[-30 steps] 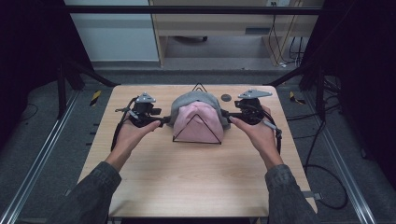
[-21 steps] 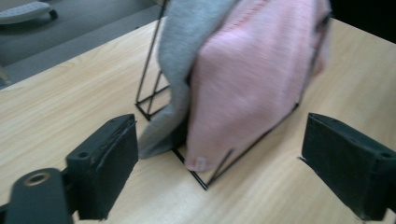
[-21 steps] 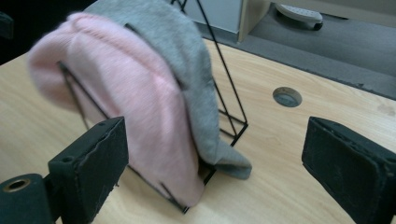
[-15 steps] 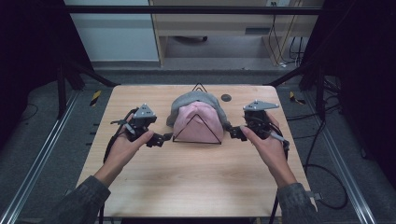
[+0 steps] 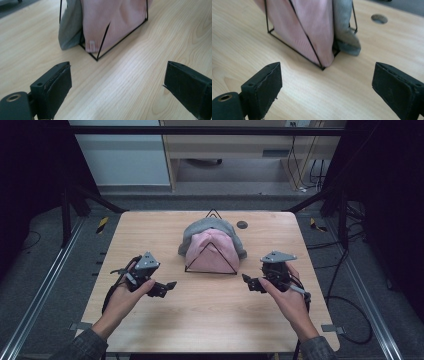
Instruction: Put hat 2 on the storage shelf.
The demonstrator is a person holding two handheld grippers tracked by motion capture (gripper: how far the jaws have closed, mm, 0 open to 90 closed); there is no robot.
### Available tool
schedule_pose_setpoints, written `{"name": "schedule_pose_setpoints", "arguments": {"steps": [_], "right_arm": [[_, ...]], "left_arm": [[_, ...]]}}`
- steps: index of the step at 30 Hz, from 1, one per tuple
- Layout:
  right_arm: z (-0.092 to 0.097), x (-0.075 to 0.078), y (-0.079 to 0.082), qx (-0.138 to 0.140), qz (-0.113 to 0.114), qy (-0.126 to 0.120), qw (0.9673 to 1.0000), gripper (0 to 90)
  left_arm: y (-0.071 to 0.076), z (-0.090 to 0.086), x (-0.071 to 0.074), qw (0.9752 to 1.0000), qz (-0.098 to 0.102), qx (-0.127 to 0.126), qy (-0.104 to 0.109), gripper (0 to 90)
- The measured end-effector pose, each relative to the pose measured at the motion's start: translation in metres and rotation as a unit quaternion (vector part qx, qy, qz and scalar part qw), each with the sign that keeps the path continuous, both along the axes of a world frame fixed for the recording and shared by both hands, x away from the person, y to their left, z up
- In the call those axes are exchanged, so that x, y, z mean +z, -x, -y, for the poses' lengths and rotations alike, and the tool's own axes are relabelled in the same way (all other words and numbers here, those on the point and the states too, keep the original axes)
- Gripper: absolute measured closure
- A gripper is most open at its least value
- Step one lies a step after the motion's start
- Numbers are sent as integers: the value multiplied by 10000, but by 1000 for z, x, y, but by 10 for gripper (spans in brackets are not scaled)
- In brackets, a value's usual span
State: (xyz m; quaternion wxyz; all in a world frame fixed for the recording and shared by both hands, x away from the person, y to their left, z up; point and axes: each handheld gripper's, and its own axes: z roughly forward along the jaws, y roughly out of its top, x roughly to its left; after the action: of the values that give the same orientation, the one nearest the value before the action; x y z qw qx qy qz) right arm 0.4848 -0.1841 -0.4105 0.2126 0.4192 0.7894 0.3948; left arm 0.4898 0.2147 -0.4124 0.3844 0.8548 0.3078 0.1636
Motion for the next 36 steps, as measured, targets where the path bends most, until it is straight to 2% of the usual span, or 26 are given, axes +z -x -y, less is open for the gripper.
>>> {"name": "schedule_pose_setpoints", "arguments": {"steps": [5,8,11,13,16,20,25,31,36], "right_arm": [[-1,-21,5,62,-188,86,9998,100],[-2,-31,6,79,-346,104,9993,104],[-6,-41,6,80,-586,200,9980,104],[-9,-48,5,90,-710,231,9972,105],[-11,-58,2,89,-824,206,9963,108],[-13,-68,-1,40,-962,211,9951,112],[-13,-73,-1,1,-1062,145,9942,112],[-14,-81,-2,24,-1180,111,9929,112],[-15,-87,-3,37,-1236,188,9921,85]], "left_arm": [[2,-8,-17,9998,-133,31,-118,65],[3,-12,-31,9993,-339,48,-119,63],[3,-14,-46,9978,-628,-14,-227,58],[2,-15,-55,9969,-707,12,-333,56],[0,-18,-62,9956,-865,7,-352,54],[1,-18,-69,9949,-888,-7,-485,49],[1,-15,-76,9931,-1034,-8,-559,49],[2,-12,-80,9920,-1078,-48,-651,37],[2,-9,-84,9934,-920,38,-692,4]]}}
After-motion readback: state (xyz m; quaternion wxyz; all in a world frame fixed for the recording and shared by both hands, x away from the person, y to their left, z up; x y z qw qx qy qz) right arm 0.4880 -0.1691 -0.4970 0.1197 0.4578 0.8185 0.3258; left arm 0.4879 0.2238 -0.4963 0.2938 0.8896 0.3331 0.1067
